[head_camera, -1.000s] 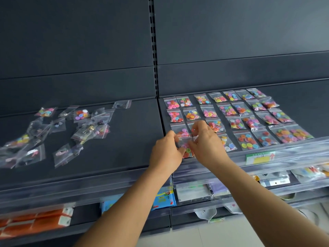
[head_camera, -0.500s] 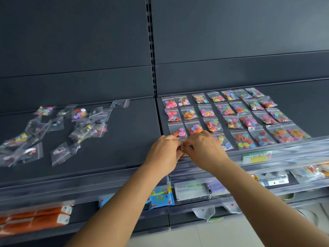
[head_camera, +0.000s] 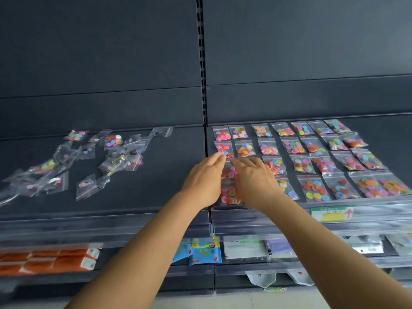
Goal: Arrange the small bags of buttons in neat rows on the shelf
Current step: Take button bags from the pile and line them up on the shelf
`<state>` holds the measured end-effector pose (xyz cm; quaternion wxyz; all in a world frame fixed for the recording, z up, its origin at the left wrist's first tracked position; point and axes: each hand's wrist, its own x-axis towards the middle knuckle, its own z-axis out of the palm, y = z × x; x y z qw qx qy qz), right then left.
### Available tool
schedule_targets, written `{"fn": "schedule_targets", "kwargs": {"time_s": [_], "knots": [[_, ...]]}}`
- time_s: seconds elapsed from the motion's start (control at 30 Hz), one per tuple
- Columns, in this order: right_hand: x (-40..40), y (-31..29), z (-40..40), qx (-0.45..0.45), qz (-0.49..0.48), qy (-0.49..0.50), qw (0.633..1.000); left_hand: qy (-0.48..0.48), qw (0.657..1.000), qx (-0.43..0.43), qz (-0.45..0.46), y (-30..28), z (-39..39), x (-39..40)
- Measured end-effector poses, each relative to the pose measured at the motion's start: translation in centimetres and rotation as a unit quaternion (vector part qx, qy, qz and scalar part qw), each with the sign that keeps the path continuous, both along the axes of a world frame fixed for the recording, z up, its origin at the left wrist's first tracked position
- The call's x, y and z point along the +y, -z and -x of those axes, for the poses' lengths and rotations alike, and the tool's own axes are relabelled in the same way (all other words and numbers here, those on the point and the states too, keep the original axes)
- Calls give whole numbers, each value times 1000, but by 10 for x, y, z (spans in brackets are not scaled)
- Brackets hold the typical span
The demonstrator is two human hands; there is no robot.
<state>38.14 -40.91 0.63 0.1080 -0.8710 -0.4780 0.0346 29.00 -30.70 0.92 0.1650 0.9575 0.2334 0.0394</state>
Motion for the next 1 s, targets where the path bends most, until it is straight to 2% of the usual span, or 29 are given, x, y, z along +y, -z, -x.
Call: {"fn": "schedule_targets", "kwargs": {"time_s": [0.2,0.37,0.67,1.0], "knots": [[29,2,-21,-21,68,-12,997,-1,998,66,-12,0,-31,17],[40,5,-32,-37,107,-32,993,-2,997,75,-15,9,-39,23],[42,3,-39,-72,104,-39,991,0,998,68,15,8,-35,25],[41,-2,-39,-55,80,-35,995,0,997,60,52,6,-37,27]]}}
